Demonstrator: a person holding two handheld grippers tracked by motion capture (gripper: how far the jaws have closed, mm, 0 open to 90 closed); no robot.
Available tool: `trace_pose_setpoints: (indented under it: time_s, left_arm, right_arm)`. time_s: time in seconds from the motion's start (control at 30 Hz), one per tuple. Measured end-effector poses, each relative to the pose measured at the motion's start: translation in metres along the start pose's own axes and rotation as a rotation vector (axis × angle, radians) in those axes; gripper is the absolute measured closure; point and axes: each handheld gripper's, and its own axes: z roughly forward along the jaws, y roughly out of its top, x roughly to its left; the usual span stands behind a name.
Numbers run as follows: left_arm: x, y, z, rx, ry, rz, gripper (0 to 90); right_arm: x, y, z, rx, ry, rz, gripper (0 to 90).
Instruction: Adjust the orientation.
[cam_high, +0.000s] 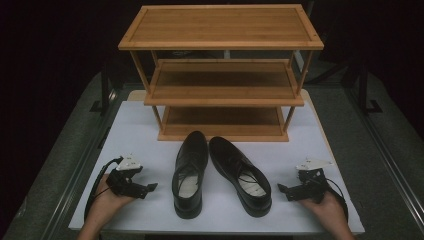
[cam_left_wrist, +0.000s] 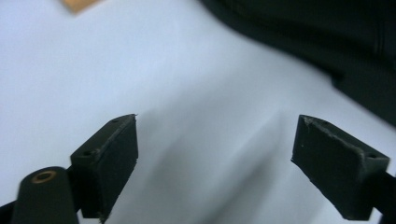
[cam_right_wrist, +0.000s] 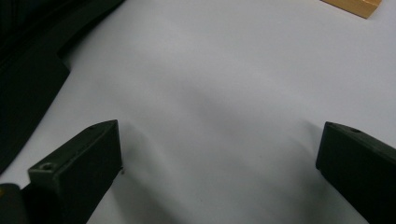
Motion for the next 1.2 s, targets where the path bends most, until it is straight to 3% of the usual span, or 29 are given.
trace_pose_setpoints:
  time_s: [0.17, 0.23, 0.37, 0.53, 0.9, 0.97, 1.0, 1.03, 1.07, 1.13, 1.2]
  left_arm:
    - [0.0, -0.019, -0.006, 0.0, 0.047, -0.003, 0.5]
    - [0.0, -0.023, -0.007, 0.0, 0.054, -0.004, 0.0]
    - [0.001, -0.03, -0.005, 0.003, 0.048, -0.006, 0.0]
    - [0.004, -0.038, -0.004, -0.05, 0.018, -0.02, 0.0]
    - [0.004, -0.038, -0.004, -0.05, 0.018, -0.021, 0.0]
    - [0.004, -0.038, -0.004, -0.05, 0.018, -0.021, 0.0]
    - [0.004, -0.038, -0.004, -0.051, 0.017, -0.023, 0.0]
    - [0.004, -0.038, -0.004, -0.051, 0.017, -0.023, 0.0]
    - [0.004, -0.038, -0.004, -0.051, 0.017, -0.023, 0.0]
    - [0.004, -0.039, -0.003, -0.052, 0.018, -0.022, 0.0]
    - [0.004, -0.039, -0.003, -0.056, 0.021, -0.021, 0.0]
  right_arm:
    - [0.0, 0.0, 0.0, 0.001, -0.001, 0.0, 0.0]
    - [0.0, 0.0, 0.0, 0.001, -0.001, 0.0, 0.0]
    - [0.0, 0.0, 0.0, 0.002, -0.001, 0.001, 0.0]
    - [0.0, 0.0, 0.0, 0.002, 0.0, -0.001, 0.0]
    - [0.0, 0.001, 0.0, 0.004, 0.0, -0.002, 0.0]
    - [-0.001, 0.001, -0.002, 0.006, 0.003, -0.002, 4.7]
    - [-0.002, 0.002, -0.004, 0.0, 0.009, -0.003, 12.1]
    - [-0.002, 0.002, -0.004, 0.0, 0.009, -0.003, 12.1]
    - [-0.004, 0.002, -0.009, -0.018, 0.057, 0.005, 23.9]
    - [-0.005, 0.003, -0.011, -0.027, 0.071, 0.02, 27.0]
    - [-0.006, 0.006, -0.014, -0.045, 0.119, 0.0, 37.8]
